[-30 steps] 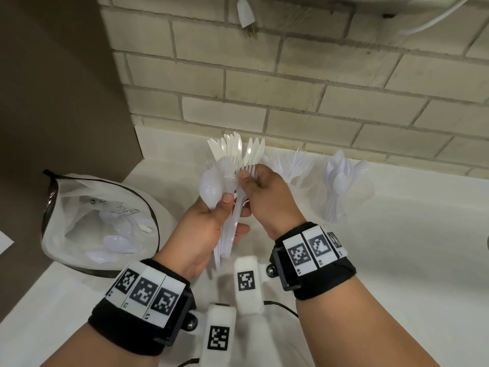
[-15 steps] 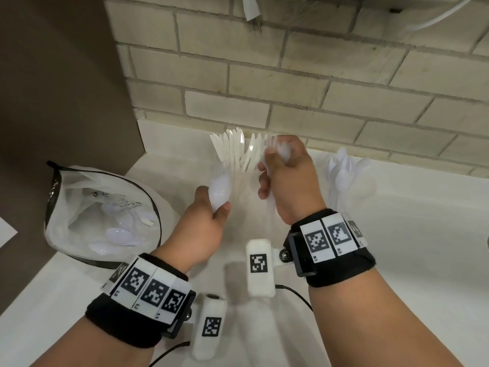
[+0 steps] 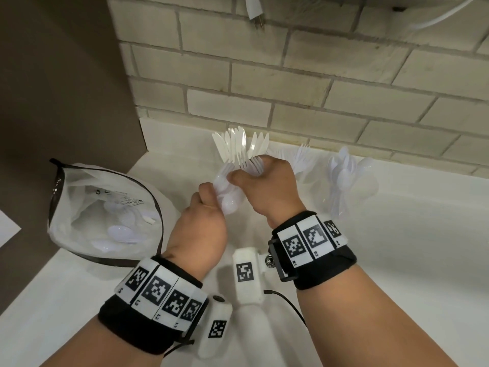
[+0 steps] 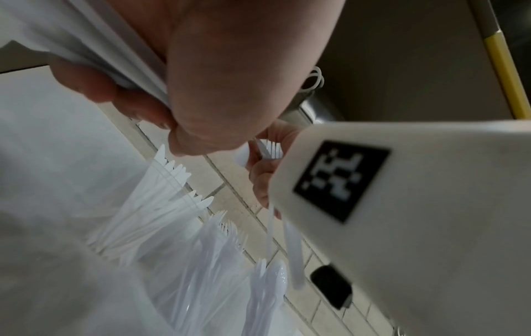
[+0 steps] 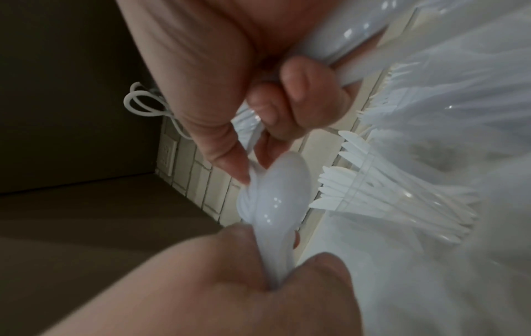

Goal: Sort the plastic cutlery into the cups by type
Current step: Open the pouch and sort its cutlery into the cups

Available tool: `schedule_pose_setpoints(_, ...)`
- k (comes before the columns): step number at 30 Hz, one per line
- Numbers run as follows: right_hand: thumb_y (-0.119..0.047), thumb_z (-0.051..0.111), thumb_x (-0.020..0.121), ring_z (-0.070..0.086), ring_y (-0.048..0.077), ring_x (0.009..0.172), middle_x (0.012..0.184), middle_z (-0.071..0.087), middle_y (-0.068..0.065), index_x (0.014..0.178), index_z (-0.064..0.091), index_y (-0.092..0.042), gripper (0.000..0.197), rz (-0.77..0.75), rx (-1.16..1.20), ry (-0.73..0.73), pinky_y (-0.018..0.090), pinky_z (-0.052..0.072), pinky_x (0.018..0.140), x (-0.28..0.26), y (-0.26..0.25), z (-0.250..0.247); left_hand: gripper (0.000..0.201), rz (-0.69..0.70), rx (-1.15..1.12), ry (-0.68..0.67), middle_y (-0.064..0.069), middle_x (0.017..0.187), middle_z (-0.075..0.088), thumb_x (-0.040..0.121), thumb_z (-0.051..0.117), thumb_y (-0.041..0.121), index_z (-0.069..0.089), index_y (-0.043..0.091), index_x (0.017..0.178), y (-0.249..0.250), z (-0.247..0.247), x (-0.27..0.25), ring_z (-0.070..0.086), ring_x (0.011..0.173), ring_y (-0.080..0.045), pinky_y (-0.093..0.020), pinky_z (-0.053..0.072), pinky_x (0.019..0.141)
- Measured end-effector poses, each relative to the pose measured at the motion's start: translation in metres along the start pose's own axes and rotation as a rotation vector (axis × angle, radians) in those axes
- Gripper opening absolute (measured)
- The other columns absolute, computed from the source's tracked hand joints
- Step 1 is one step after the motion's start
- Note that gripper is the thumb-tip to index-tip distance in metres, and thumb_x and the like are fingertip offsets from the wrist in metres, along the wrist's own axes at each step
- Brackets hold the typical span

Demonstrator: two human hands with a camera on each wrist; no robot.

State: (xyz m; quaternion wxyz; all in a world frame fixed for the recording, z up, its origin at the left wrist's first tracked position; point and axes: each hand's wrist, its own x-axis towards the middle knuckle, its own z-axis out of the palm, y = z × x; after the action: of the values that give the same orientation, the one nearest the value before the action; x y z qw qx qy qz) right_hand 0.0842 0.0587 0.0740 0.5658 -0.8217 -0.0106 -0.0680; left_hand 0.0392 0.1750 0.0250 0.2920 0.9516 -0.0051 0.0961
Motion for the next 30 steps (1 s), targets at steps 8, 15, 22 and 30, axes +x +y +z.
schedule_pose_setpoints(8,-0.017,0.076,0.075,0.037,0.012,0.038,0.044,0.042,-0.007,0.056,0.044,-0.017,0.037,0.100,0.242,0.061,0.022,0.031,0.042,0.006,0.000,-0.010,0.021,-0.034,-0.001,0.023,-0.016,0.102,0.055,0.094,0.041,0.007,0.036,0.004,0.114,-0.006,0.007,-0.001,0.059,0.081,-0.037,-0.033,0.032,0.060)
schedule_pose_setpoints(15,-0.014,0.078,0.071,0.042,0.011,0.034,0.045,0.048,-0.002,0.061,0.056,-0.011,0.024,0.113,0.127,-0.071,0.020,0.032,0.040,-0.005,0.002,0.002,0.022,-0.014,-0.023,0.038,-0.015,0.101,0.051,0.092,0.042,0.002,0.036,0.003,0.113,-0.003,0.007,0.006,0.050,0.071,-0.028,-0.032,0.033,0.057)
schedule_pose_setpoints(22,-0.016,0.073,0.071,0.055,0.025,0.049,0.047,0.053,0.001,0.056,0.053,-0.011,0.025,0.090,0.207,0.180,0.028,0.040,0.049,0.004,0.006,0.000,0.017,0.005,0.007,0.041,0.005,0.075,0.037,0.088,0.042,-0.005,0.036,0.009,0.097,-0.008,0.010,0.004,0.035,0.050,-0.010,-0.023,0.018,0.043)
schedule_pose_setpoints(30,-0.005,0.060,0.084,0.069,0.036,0.064,0.077,0.065,0.017,0.080,0.051,-0.016,0.015,-0.113,0.585,0.457,0.045,0.058,0.054,0.009,-0.017,-0.023,0.016,0.082,-0.037,-0.067,0.001,0.078,0.044,0.090,0.044,-0.001,0.039,0.011,0.100,-0.008,0.009,0.003,0.043,0.061,-0.021,-0.029,0.028,0.055)
